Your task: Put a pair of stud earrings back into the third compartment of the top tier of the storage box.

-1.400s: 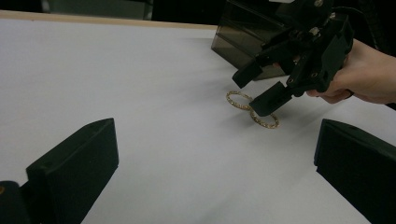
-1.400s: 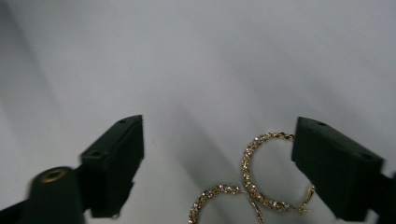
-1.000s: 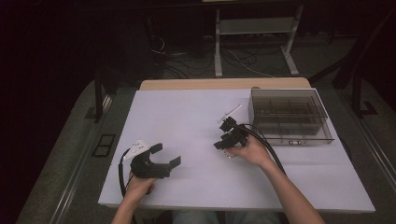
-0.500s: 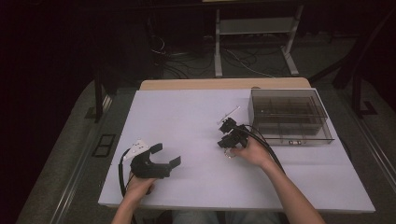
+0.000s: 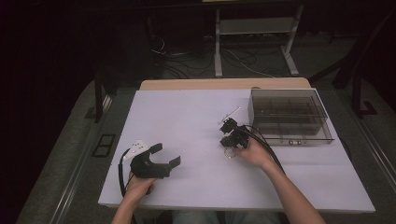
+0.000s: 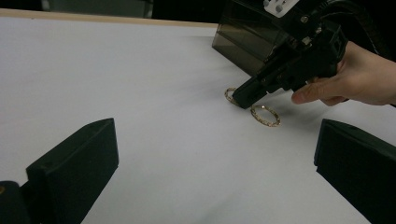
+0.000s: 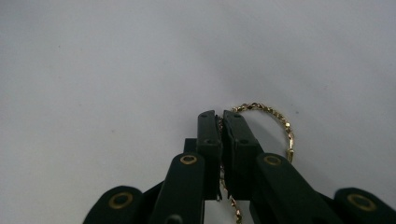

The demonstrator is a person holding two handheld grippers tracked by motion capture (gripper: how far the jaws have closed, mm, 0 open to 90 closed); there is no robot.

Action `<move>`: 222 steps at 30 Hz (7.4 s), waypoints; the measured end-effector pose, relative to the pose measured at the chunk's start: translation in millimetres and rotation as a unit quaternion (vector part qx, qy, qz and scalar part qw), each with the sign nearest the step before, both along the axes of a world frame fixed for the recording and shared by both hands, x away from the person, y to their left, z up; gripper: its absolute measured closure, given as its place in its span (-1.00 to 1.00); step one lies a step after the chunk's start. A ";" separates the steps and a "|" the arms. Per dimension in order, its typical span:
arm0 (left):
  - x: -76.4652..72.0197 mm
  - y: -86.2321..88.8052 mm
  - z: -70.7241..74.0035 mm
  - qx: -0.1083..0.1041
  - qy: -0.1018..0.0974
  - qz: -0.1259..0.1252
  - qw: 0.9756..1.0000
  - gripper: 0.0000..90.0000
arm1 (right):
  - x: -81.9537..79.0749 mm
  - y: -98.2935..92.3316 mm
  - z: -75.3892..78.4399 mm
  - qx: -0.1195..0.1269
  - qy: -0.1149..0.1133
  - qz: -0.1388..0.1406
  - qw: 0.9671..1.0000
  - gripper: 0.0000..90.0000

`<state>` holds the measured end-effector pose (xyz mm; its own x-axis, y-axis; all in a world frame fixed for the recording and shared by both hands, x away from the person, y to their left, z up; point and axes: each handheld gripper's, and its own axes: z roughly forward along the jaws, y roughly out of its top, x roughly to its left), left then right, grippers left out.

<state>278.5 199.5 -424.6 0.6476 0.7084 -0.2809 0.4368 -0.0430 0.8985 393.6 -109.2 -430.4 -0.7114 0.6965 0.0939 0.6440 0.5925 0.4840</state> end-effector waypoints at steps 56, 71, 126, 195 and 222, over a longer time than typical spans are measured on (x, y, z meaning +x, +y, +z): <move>0.7 1.2 -0.4 0.004 0.001 0.004 1.000 -1.00 | -15.5 -44.5 96.6 0.150 -0.004 -0.021 0.988 0.90; 0.5 0.6 -0.4 0.005 -0.001 0.002 1.000 -1.00 | -20.2 -61.9 111.0 0.164 -0.014 -0.032 0.986 0.90; -1.5 -6.3 -0.7 0.028 -0.008 -0.019 0.999 -1.00 | -37.8 -143.9 123.9 0.191 -0.037 -0.100 0.976 0.90; -3.5 -9.3 -0.6 0.032 -0.016 -0.034 0.999 -1.00 | -60.6 -248.8 89.6 0.190 -0.045 -0.215 0.957 0.90; -4.1 -9.6 -1.0 0.036 -0.016 -0.034 0.999 -1.00 | -57.3 -272.7 56.2 0.165 -0.032 -0.266 0.949 0.89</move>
<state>274.4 189.9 -425.6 0.7030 0.6798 -0.2091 0.4019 -0.1371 0.9054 336.3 -381.9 -374.2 -0.2790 0.8990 0.3376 0.7722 0.0011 0.6354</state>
